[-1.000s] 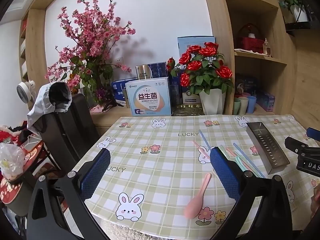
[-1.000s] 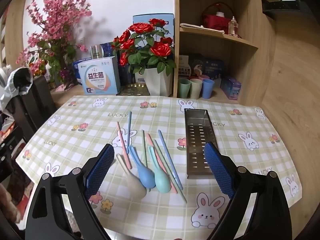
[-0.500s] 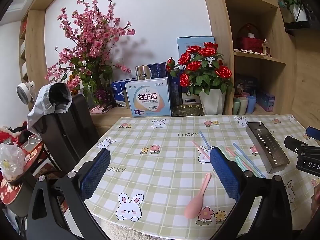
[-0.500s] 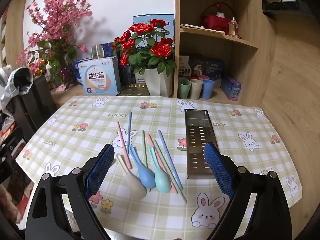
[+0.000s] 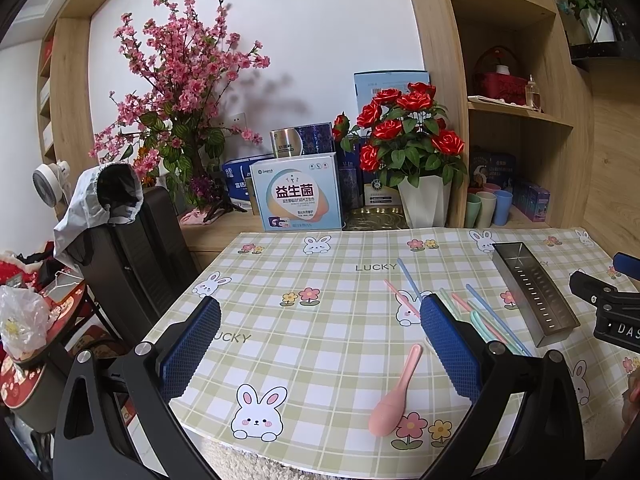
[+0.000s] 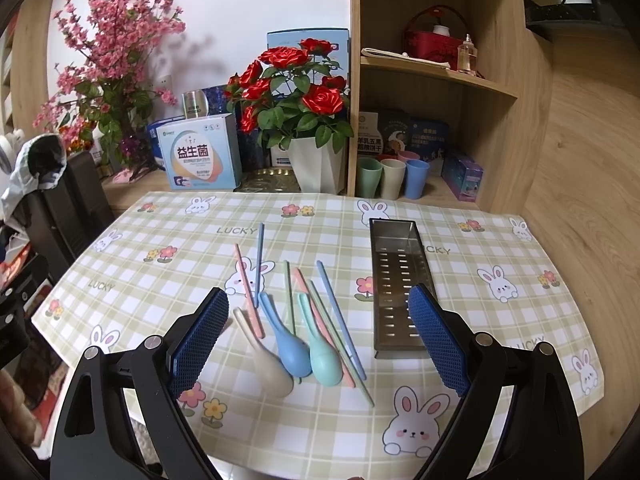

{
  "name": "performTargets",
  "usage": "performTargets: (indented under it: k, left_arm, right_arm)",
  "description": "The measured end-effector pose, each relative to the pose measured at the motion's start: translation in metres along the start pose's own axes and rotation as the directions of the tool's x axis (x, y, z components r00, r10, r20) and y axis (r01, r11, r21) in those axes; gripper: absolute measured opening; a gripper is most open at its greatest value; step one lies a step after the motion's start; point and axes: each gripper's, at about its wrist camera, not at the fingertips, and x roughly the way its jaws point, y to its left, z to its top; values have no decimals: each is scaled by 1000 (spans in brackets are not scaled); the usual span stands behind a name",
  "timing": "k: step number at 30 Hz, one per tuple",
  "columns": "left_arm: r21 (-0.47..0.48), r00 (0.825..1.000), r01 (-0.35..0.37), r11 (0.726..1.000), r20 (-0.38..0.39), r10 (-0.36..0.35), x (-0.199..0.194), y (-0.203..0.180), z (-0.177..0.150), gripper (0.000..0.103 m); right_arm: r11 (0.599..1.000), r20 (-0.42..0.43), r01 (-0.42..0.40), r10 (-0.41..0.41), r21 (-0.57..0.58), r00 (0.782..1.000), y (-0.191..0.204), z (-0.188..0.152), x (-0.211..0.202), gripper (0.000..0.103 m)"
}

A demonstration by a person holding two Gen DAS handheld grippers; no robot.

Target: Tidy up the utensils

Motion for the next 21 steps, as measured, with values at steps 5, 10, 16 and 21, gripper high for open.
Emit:
performTargets:
  k: [5,10,16,21]
  left_arm:
    - [0,1000,0,1000,-1,0,0,0,0,98]
    - [-1,1000,0,1000,-2,0,0,0,0,98]
    - [-1,1000,1,1000,-2,-1,1,0,0,98]
    - [-2,1000,1,1000,-4,-1,1,1,-1,98]
  right_arm:
    - [1000,0,1,-1,1,1000,0,0,1,88]
    - [1000,0,2,-2,1,1000,-1,1,0,88]
    - [1000,-1,2,-2,2,1000,-1,1,0,88]
    - [1000,0,1,-1,1,1000,-1,1,0,88]
